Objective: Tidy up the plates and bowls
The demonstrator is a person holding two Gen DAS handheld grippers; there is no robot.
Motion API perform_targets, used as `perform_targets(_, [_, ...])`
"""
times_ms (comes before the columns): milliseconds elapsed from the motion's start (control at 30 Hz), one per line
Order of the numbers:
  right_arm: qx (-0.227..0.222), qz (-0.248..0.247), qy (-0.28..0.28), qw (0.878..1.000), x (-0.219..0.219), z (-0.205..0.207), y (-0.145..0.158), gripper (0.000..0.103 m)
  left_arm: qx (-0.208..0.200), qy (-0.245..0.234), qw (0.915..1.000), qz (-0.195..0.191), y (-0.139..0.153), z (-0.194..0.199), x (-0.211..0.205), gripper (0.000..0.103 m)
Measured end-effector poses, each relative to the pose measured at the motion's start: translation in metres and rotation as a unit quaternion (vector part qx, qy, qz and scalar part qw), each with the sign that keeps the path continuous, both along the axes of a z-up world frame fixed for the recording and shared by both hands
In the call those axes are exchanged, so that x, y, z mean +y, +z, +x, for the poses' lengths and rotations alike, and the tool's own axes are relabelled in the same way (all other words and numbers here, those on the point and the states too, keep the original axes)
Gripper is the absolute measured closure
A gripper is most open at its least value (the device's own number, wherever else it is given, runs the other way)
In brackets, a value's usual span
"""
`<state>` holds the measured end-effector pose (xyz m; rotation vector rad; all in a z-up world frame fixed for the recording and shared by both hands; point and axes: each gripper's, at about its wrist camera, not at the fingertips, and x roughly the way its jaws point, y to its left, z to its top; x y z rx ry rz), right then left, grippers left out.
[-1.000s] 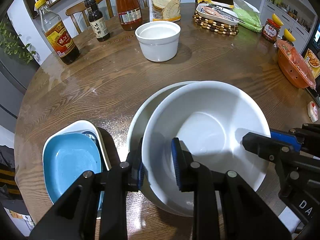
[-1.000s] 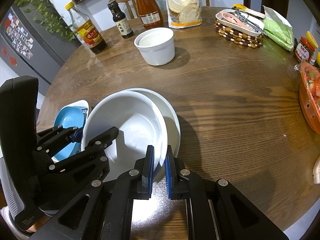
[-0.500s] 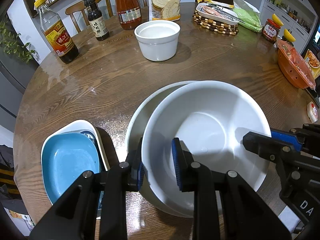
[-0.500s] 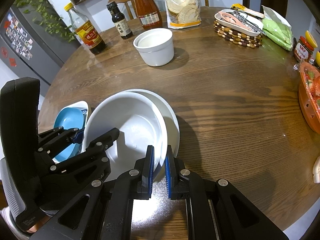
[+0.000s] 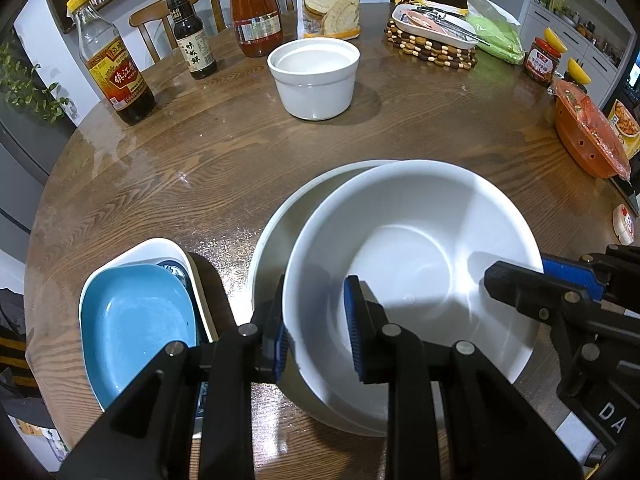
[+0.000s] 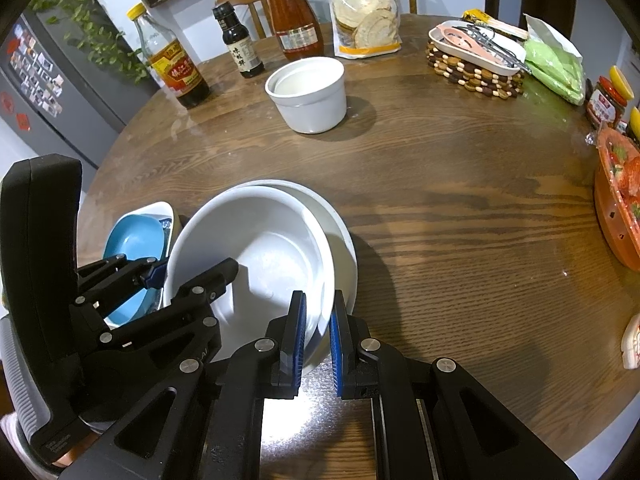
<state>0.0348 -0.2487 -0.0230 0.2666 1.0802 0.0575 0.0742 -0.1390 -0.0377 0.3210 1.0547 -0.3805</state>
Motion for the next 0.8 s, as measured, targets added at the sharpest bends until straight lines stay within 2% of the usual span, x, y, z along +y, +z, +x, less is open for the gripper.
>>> perform_targets(800, [0.0,-0.003,-0.001,1.0,-0.0004,0.0013,0.0006,0.093,0.005,0.002,1.0,-0.005,-0.0014,0.0,0.0009,0.077])
